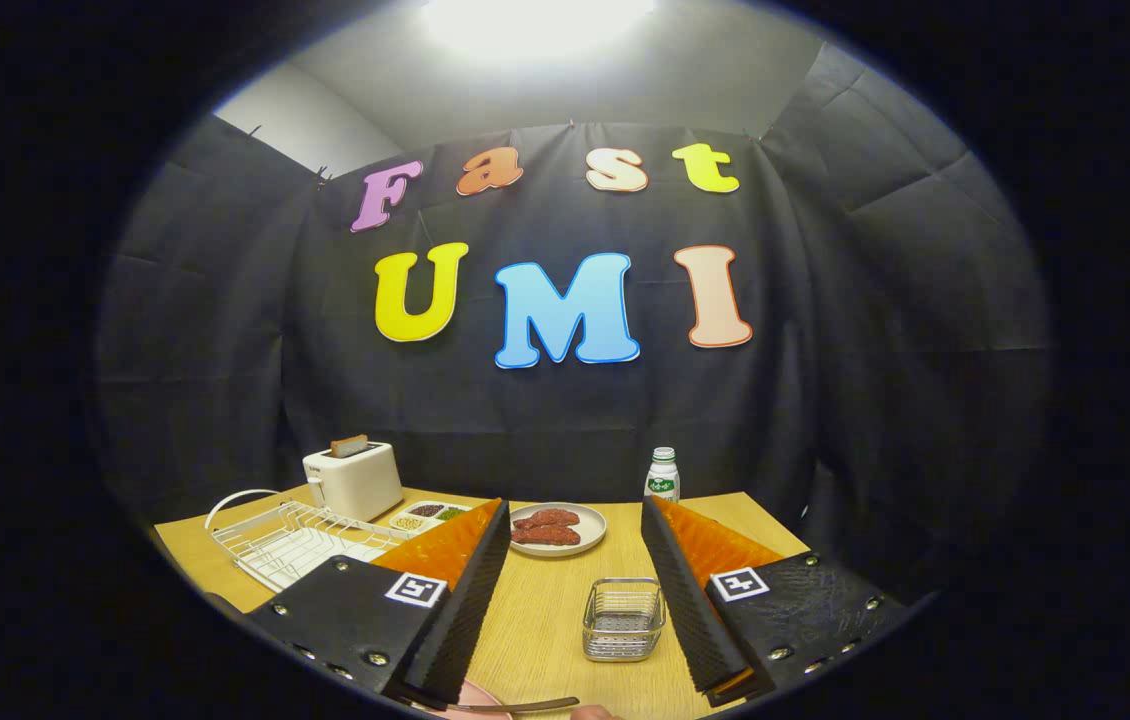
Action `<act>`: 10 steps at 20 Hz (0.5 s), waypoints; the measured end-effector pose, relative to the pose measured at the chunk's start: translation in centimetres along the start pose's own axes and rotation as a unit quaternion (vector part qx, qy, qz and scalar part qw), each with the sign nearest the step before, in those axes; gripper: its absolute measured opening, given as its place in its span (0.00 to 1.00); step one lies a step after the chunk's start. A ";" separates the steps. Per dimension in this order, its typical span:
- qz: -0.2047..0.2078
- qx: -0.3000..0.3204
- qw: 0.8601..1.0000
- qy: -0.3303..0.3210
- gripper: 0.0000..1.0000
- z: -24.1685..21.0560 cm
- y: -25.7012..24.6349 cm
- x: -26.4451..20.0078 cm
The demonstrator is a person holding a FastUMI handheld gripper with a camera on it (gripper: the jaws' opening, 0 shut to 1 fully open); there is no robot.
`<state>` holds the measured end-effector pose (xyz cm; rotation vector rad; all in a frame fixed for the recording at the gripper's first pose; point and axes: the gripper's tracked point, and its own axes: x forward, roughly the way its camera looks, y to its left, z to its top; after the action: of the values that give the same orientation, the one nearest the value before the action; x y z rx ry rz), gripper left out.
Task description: Take the plate from the dish rack, then take the spoon from the basket and place it into the plate.
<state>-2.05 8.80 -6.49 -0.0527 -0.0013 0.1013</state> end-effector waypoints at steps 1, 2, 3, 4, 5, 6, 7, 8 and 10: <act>0.002 -0.001 1.000 0.004 0.81 -0.2 0.1 0.1; 0.002 -0.001 1.000 0.006 0.81 -0.5 0.0 0.1; 0.003 0.000 1.000 0.008 0.81 -0.6 -0.1 0.2; 0.006 0.003 1.000 0.011 0.81 -0.8 -0.1 0.2; 0.006 0.007 1.000 0.013 0.81 -1.1 -0.2 0.3; 0.007 0.009 1.000 0.015 0.81 -1.3 -0.4 0.5; 0.008 0.009 1.000 0.016 0.81 -1.5 -0.5 0.6; 0.007 0.008 1.000 0.016 0.81 -1.5 -0.7 0.6; 0.008 0.008 1.000 0.018 0.81 -1.7 -0.9 0.6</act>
<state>-1.40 7.87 -8.11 -0.0380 0.0351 0.1167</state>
